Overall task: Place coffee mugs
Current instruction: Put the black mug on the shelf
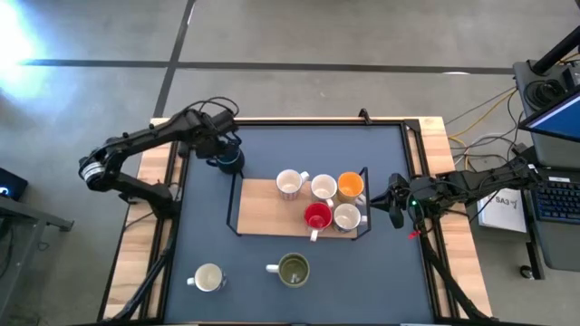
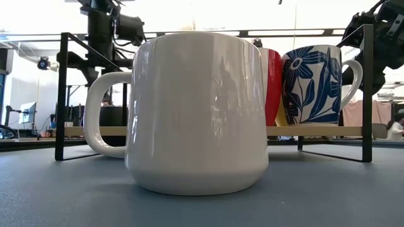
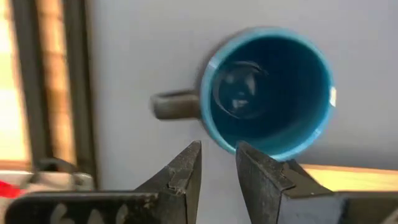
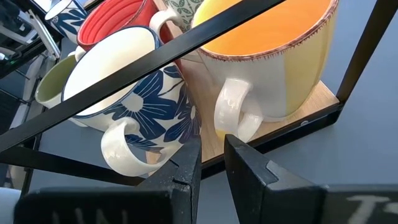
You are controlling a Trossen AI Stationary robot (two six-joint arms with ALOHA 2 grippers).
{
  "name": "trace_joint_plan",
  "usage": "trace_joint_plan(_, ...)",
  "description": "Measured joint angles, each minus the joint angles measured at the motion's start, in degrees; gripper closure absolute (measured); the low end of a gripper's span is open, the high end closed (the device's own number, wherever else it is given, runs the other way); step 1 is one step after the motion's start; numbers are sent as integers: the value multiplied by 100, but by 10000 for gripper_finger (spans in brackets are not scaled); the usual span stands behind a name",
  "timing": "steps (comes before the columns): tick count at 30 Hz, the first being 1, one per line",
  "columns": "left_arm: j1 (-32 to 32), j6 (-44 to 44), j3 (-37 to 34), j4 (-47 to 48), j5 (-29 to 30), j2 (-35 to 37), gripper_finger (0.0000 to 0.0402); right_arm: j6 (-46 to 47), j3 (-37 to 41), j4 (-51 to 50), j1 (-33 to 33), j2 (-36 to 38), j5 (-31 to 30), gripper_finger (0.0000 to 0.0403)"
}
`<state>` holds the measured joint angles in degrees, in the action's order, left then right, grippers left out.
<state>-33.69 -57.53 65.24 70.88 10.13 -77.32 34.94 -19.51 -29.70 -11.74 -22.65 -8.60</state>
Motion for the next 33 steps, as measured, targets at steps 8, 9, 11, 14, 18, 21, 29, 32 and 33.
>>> trace_joint_plan(8,275,-983,-409,-291,-166,0,319,0,0,0,-1,0,0,344)
trace_joint_plan(9,287,-1064,-417,-342,-154,-4,319,0,0,1,-1,0,0,344)
trace_joint_plan(11,291,-1196,-424,-441,-56,-12,319,0,0,0,0,0,0,344)
trace_joint_plan(14,291,-1271,-424,-674,-22,-24,319,0,0,0,1,0,0,344)
trace_joint_plan(18,328,-1473,-425,-705,-15,-24,319,0,0,0,1,0,0,344)
trace_joint_plan(21,339,-1713,-427,-584,31,-24,319,0,0,-1,-1,0,0,344)
trace_joint_plan(29,361,-2493,-431,-510,472,-76,319,0,0,1,-1,0,0,344)
trace_joint_plan(32,360,-2759,-488,-515,636,-119,319,0,0,1,0,0,0,344)
trace_joint_plan(33,366,-2840,-531,-514,647,-130,319,0,0,1,-1,0,0,344)
